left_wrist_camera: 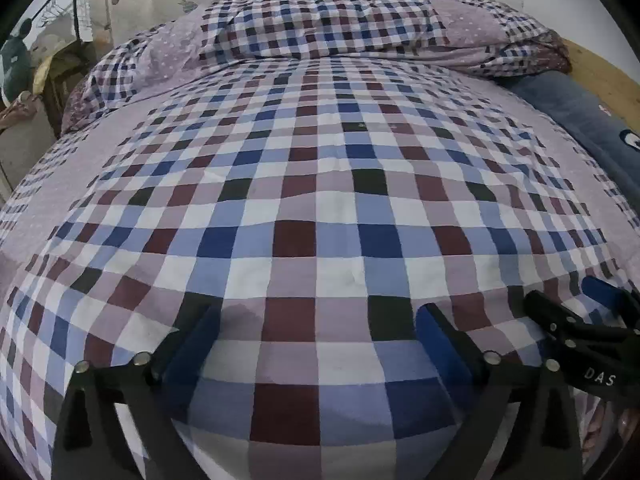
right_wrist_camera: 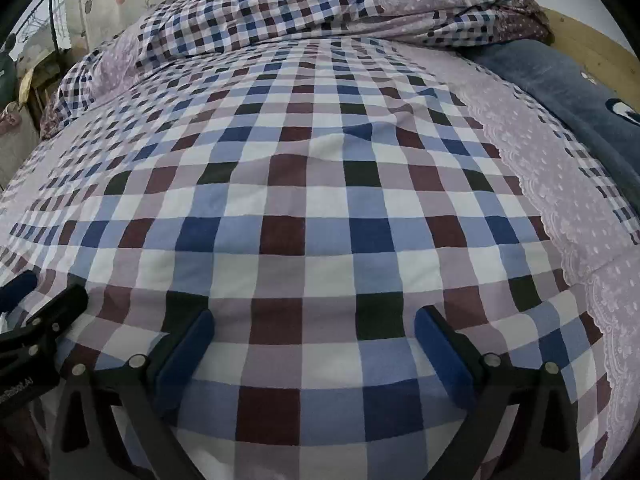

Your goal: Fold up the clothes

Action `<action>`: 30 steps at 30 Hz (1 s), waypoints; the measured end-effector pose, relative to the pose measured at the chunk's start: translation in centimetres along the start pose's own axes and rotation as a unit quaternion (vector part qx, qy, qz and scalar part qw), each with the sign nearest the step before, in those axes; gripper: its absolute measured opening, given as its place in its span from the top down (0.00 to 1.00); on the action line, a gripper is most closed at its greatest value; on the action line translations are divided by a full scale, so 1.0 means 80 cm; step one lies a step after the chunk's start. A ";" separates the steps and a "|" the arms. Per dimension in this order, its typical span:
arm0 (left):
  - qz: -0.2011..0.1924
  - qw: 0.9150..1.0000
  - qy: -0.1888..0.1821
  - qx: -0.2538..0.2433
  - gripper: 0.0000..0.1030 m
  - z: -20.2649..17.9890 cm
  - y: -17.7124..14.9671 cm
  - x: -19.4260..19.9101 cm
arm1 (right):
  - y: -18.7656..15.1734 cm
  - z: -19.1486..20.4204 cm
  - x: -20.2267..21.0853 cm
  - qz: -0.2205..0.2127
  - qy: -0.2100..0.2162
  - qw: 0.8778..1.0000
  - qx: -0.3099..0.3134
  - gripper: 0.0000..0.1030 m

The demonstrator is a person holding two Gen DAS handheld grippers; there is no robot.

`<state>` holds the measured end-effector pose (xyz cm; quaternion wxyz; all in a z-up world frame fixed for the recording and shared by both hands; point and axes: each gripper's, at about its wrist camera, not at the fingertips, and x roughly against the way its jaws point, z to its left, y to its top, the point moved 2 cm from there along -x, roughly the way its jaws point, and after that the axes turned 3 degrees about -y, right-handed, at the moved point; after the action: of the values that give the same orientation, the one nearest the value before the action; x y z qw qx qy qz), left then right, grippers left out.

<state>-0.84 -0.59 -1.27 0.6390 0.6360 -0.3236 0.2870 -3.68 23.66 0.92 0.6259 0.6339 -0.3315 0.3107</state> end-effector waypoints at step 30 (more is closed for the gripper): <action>0.012 1.000 -0.004 0.002 0.00 0.006 0.004 -0.009 | 0.001 0.003 -0.001 -0.004 0.002 1.000 0.003 0.00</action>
<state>-1.55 -1.00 -1.67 0.6326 0.6346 -0.3337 0.2929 -3.80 23.41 0.89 0.6257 0.6368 -0.3267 0.3104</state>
